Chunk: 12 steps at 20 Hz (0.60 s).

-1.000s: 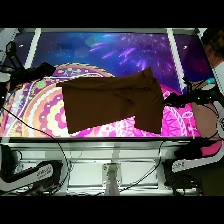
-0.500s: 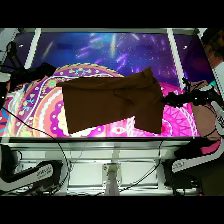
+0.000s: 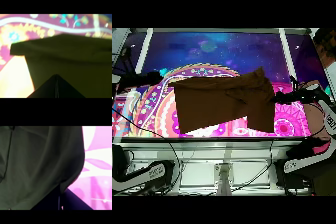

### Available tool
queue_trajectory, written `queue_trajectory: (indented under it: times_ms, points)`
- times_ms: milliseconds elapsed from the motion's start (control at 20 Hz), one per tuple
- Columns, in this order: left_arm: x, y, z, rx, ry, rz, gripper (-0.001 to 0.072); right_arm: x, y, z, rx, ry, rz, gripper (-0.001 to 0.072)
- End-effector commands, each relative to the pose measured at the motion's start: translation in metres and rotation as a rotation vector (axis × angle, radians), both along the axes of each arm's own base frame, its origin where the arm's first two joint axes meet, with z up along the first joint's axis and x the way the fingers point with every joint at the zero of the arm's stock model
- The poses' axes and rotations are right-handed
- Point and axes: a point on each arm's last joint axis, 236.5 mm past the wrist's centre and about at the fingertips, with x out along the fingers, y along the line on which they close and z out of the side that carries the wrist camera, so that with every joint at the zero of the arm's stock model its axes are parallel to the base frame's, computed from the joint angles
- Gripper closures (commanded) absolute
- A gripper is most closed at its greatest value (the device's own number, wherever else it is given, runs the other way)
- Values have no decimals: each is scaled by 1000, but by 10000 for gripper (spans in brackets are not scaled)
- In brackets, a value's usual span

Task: Fold the clothes and pants, and hang the long-sleeved shirts on hangers.

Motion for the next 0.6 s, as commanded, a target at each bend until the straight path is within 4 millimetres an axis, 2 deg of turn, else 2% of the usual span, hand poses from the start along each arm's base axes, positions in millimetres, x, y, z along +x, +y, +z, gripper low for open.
queue_trajectory:
  times_ms: [0,50,150,300,500,550]
  points:
    - [-51,20,-36,125,239,-46,691,11,-6,9,-34,-52,-20,696]
    - [-58,26,-37,148,269,-24,691,14,-7,13,-39,-67,-24,696]
    - [-73,25,-35,154,282,-12,692,15,-7,19,-42,-79,-25,696]
    - [-112,7,-41,116,312,14,692,16,-7,20,-45,-83,-27,697]
    - [-168,-31,-66,79,334,34,687,19,-8,21,-45,-94,-40,696]
    - [-182,-40,-75,65,361,31,622,20,-7,22,-39,-96,-44,696]
